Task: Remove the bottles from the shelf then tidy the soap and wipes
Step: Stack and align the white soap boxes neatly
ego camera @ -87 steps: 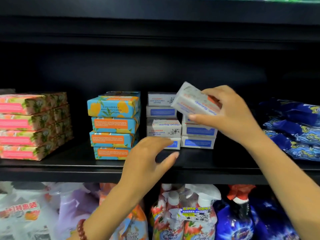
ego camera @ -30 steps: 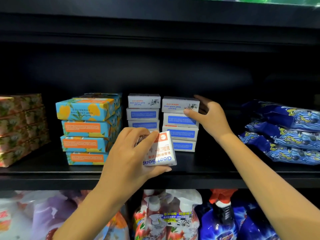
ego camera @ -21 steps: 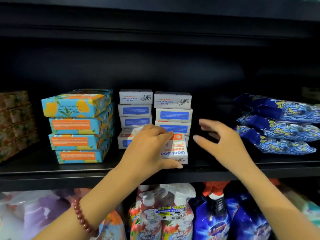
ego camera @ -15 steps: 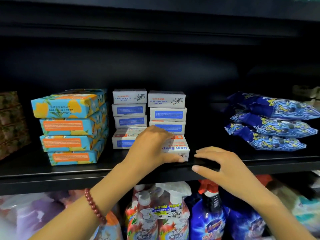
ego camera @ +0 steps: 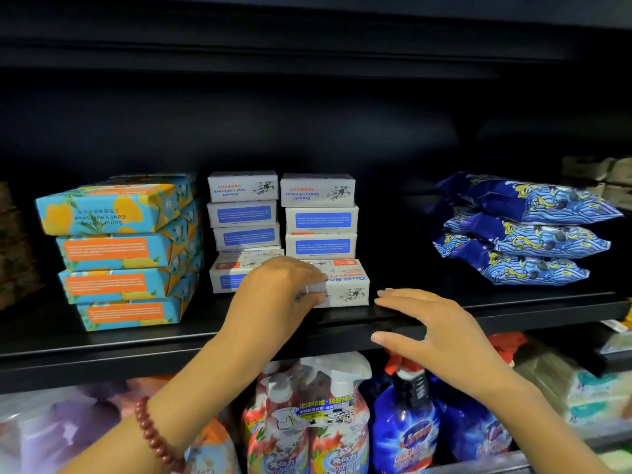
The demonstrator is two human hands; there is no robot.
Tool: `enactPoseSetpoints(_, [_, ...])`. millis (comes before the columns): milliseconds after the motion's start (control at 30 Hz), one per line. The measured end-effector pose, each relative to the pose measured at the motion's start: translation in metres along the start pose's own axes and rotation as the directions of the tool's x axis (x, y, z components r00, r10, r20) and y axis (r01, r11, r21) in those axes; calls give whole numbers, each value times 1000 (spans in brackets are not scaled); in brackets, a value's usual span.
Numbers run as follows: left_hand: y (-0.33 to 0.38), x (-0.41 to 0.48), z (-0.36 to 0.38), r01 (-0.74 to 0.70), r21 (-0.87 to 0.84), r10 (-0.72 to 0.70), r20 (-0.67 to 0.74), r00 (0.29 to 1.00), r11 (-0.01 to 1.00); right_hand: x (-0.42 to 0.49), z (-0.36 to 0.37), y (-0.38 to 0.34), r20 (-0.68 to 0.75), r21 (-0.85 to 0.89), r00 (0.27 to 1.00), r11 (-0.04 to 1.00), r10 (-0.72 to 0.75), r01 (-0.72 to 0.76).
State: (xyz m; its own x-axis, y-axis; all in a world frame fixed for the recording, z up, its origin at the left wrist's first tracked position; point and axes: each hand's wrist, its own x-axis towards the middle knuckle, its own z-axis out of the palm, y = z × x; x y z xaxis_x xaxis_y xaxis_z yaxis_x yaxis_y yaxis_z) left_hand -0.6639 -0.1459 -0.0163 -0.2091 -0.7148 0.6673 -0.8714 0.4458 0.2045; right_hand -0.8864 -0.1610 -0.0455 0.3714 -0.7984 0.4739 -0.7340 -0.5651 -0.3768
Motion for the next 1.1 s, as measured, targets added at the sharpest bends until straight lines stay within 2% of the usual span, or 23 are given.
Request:
enactPoseSetpoints(400, [1,19,6,144,23,-146,93,985,989,0,-1,-2,4,1,1000,1000,15,-15])
enactPoseSetpoints(567, [0,8,5,82,57,-86,86,993,995,4,-6,-5,37,24,999,1000,-5,4])
enactPoseSetpoints(667, [-7,-19,-5,57,73,-58,6,998,996,13,-7,-20,-51,136,997,989,-54,61])
enactPoseSetpoints(767, [-26,-50,-17,101,85,-93,-98,991,991,31,-2,-45,-117,167,984,974,-132,151])
enactPoseSetpoints(900, [-42,-81,-32,192,155,-181,-81,980,969,71,14,-84,-14,90,972,968,-236,236])
enactPoseSetpoints(967, [-45,-88,-36,194,184,-182,-80,980,964,92,26,-100,90,-24,955,958,-281,284])
enactPoseSetpoints(1100, [-47,-91,-37,191,167,-178,-89,980,967,121,48,-118,303,-285,929,909,-215,303])
